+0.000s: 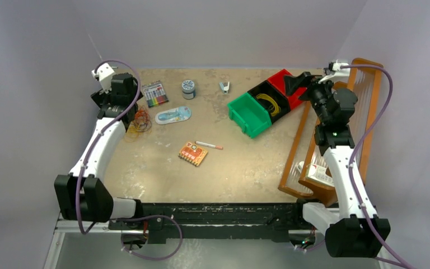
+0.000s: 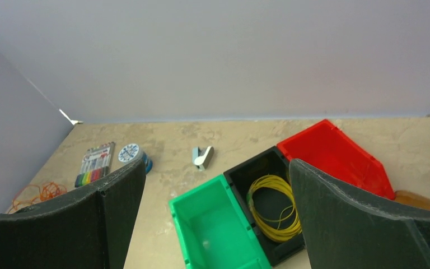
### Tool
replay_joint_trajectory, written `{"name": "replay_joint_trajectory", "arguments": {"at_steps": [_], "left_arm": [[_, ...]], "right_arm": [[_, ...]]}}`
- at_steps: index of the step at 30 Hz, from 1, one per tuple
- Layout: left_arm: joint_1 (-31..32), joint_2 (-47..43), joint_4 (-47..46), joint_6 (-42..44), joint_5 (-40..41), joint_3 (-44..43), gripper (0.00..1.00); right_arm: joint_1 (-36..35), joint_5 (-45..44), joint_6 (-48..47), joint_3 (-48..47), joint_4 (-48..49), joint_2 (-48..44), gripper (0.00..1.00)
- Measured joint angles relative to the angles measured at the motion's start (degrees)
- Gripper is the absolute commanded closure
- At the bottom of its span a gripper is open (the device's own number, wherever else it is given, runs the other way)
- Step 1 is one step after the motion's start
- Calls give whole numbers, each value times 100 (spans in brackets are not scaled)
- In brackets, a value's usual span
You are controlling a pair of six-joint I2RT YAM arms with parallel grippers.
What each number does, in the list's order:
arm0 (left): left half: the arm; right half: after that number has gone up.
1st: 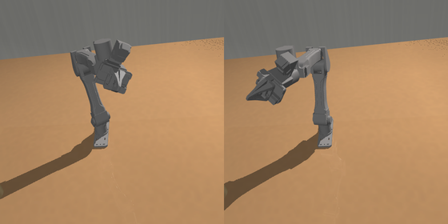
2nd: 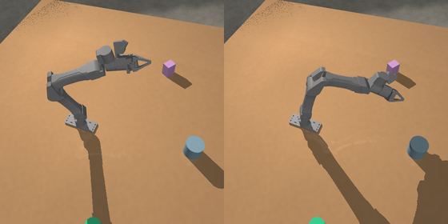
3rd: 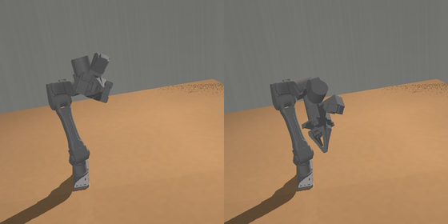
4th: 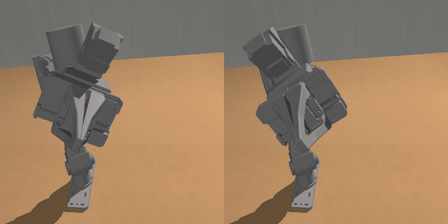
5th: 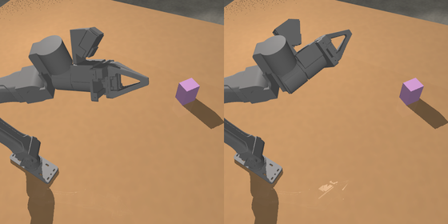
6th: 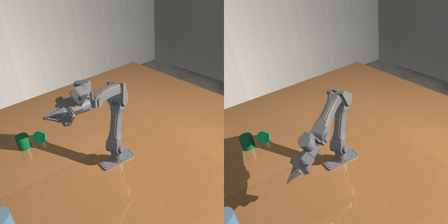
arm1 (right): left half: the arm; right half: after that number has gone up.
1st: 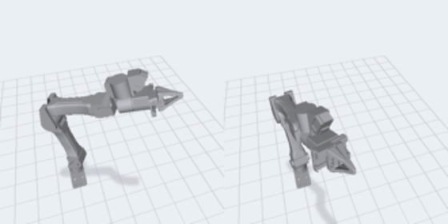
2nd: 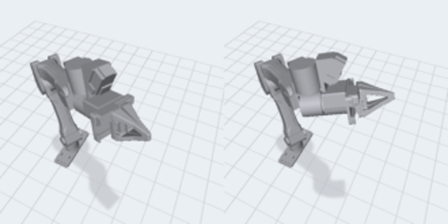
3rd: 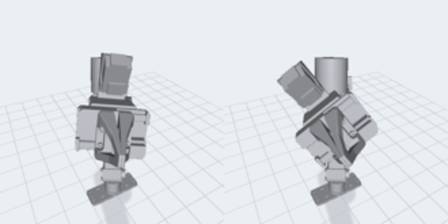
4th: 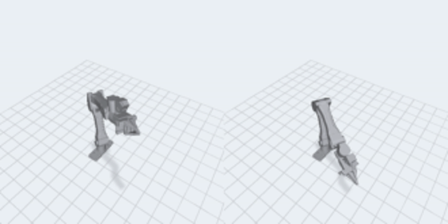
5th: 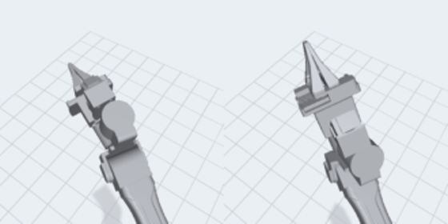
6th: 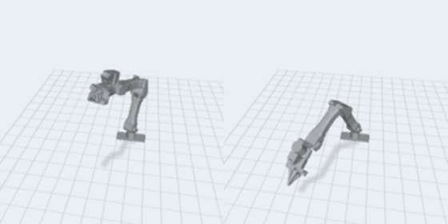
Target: Untangle the cables
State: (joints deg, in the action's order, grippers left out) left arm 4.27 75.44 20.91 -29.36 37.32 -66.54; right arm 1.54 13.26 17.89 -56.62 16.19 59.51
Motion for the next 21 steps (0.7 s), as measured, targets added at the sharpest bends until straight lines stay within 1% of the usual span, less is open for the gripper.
{"name": "replay_joint_trajectory", "arguments": {"at_steps": [6, 11, 15, 21], "left_arm": [[-33, 824, 79, -446, -103, -254, 0], [-76, 1517, 142, -579, -101, -369, 0], [-199, 1672, 138, -564, -144, -363, 0], [-470, 1834, -33, -553, -409, -260, 0]], "right_arm": [[-39, 264, 164, 85, -168, 273, 1], [-337, 343, 197, 66, -323, 734, 1], [-592, 435, 155, 50, -442, 1064, 1], [-680, 393, 68, 48, -590, 1043, 1]]}}
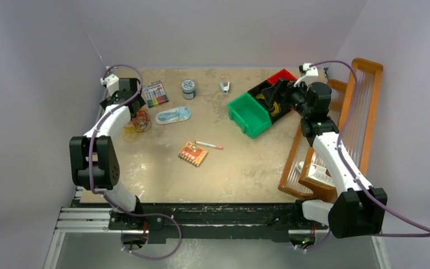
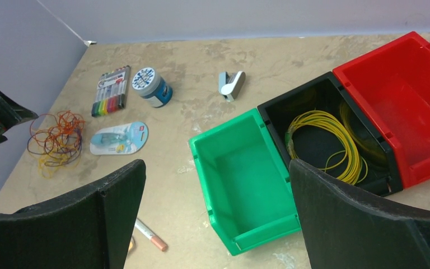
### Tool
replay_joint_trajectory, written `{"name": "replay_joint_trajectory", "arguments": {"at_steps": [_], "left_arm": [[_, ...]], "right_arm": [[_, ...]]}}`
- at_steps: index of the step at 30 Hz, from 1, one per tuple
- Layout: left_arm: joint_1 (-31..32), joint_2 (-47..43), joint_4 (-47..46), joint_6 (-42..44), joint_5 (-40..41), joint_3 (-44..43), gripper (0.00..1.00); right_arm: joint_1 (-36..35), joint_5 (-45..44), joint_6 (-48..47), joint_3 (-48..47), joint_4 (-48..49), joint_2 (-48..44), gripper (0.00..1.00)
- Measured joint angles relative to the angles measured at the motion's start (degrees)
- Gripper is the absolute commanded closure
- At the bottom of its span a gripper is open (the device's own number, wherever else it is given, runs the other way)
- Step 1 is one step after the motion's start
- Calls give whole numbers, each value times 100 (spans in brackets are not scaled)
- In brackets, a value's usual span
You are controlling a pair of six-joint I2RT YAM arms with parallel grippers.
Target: Untangle the cables
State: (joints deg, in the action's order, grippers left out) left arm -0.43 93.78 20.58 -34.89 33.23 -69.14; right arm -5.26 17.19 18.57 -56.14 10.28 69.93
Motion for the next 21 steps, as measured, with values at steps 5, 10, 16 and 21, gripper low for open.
{"name": "replay_joint_trajectory", "arguments": {"at_steps": [5, 10, 16, 21], "left_arm": [[-83, 393, -125, 2, -319, 85, 0], [-79, 706, -308, 7, -573, 212, 0], [-79, 1021, -437, 7, -544, 245, 0], [-79, 1331, -660, 4, -501, 247, 7]], "right_arm": [[0, -22, -39, -20, -33, -57, 1], [-28, -22, -61, -20, -76, -59, 1], [-37, -22, -63, -20, -76, -59, 1], [-48, -20, -63, -20, -76, -59, 1]]}}
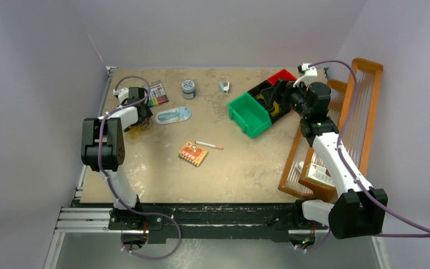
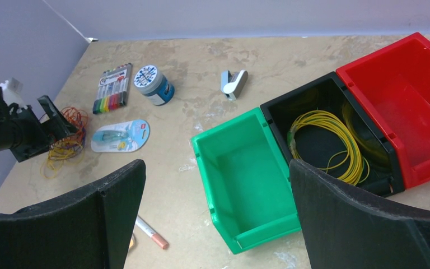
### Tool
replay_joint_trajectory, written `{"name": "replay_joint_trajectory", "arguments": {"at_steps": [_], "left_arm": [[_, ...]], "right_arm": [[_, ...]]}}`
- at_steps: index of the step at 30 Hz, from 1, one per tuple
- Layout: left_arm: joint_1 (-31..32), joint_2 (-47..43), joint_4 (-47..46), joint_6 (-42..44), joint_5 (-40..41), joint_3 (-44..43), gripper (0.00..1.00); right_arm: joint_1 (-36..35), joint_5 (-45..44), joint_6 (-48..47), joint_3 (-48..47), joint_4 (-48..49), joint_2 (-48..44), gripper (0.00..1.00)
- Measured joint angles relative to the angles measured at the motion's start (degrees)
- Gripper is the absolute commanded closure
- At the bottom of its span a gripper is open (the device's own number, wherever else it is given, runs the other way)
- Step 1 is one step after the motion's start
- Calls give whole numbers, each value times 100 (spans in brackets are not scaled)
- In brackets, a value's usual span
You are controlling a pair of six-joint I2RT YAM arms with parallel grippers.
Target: Untangle the cables
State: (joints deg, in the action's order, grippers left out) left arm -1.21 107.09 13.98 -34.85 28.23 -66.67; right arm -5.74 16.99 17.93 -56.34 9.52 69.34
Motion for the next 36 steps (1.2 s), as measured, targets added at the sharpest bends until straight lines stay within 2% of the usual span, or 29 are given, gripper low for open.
{"name": "replay_joint_trajectory", "arguments": {"at_steps": [7, 14, 19, 25, 30, 36], "left_arm": [[0, 330, -286, -59, 11, -72, 30], [0, 354, -422, -111, -42, -70, 67], [0, 310, -446, -149, -46, -37, 100], [0, -92, -101, -157, -122, -35, 100], [76, -975, 186, -133, -181, -39, 100], [636, -1803, 632, 249, -280, -380, 100]], "right_arm": [[0, -2, 0, 0, 0, 0, 1], [0, -2, 2, 0, 2, 0, 2], [0, 0, 9, 0, 17, 2, 2], [0, -59, 48, 0, 26, 2, 2], [0, -203, 125, 22, 72, -72, 2], [0, -448, 219, 234, 162, -525, 2]]}}
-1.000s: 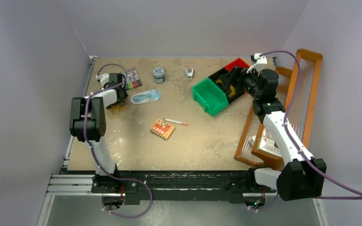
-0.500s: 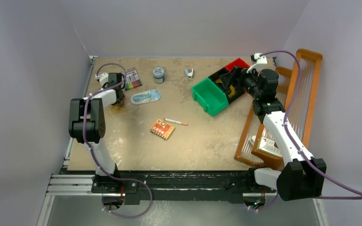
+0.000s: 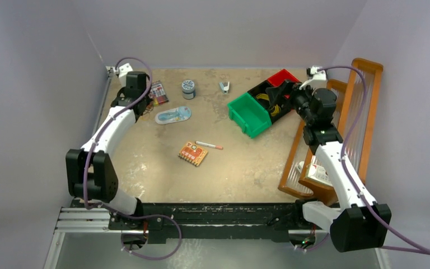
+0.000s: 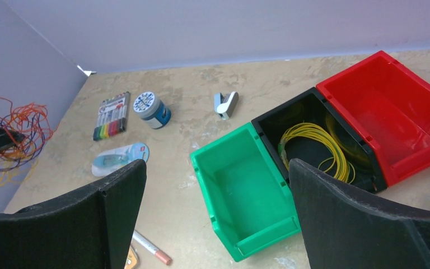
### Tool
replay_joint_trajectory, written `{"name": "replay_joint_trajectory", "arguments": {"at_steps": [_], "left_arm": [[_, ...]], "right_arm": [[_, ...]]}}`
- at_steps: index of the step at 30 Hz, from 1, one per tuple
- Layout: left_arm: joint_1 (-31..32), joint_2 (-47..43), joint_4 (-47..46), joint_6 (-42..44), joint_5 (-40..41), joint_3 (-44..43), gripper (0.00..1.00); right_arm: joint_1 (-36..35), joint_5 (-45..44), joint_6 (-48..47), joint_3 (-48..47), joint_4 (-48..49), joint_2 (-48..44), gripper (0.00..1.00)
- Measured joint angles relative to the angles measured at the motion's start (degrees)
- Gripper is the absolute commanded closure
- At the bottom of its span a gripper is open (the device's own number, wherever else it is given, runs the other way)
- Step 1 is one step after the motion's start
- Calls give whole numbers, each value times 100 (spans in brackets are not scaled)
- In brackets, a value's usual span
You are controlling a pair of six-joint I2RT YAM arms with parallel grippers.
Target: Untangle the cables
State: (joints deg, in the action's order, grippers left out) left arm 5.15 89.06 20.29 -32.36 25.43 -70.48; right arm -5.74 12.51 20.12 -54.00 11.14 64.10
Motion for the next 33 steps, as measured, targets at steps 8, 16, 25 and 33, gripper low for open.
{"name": "replay_joint_trajectory", "arguments": {"at_steps": [8, 16, 25, 33], "left_arm": [[1123, -546, 101, 651, -942, -46, 100], [2441, -553, -264, 813, -1453, 181, 100], [3674, -407, -1054, 938, -1611, 1040, 100], [4151, 136, -1469, 1204, -1604, 1176, 74]], "right_arm": [[-20, -678, 120, 319, 166, -407, 1], [-22, -994, 20, 463, 164, -455, 1], [-22, -669, -380, 481, 299, -463, 1], [-24, -522, -625, 695, 566, -461, 1]]}}
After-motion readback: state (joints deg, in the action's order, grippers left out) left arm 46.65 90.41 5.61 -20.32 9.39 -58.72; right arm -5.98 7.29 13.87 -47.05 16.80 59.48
